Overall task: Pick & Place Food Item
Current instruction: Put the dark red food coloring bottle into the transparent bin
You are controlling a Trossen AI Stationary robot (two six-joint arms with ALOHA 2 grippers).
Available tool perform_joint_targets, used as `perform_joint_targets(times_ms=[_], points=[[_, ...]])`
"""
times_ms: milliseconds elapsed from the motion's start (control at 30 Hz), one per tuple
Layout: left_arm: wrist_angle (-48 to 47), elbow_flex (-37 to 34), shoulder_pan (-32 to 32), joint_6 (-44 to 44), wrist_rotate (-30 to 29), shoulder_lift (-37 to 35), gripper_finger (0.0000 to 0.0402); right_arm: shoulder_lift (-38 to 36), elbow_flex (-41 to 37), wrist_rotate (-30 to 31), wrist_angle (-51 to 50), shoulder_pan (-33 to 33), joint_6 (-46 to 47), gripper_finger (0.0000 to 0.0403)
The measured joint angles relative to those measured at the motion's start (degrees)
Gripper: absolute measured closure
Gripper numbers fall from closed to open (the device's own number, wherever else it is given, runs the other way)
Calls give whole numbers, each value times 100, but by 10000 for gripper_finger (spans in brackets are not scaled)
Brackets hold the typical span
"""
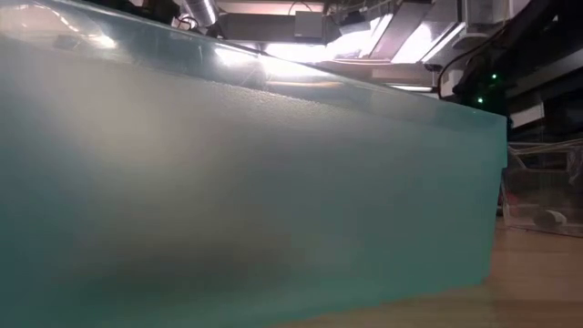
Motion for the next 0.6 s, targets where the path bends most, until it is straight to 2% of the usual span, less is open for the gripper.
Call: perform_joint_targets(times_ms=[133, 267, 600], points=[[0, 0, 0, 7, -55, 0, 261, 2, -127, 311, 78, 32, 294, 399], [0, 0, 0, 7, -128, 0, 261, 2, -245, 315, 265, 98, 488, 400], [-2, 0, 0, 2, -133, 0, 261, 235, -831, -228, 1018, 174, 958, 402]])
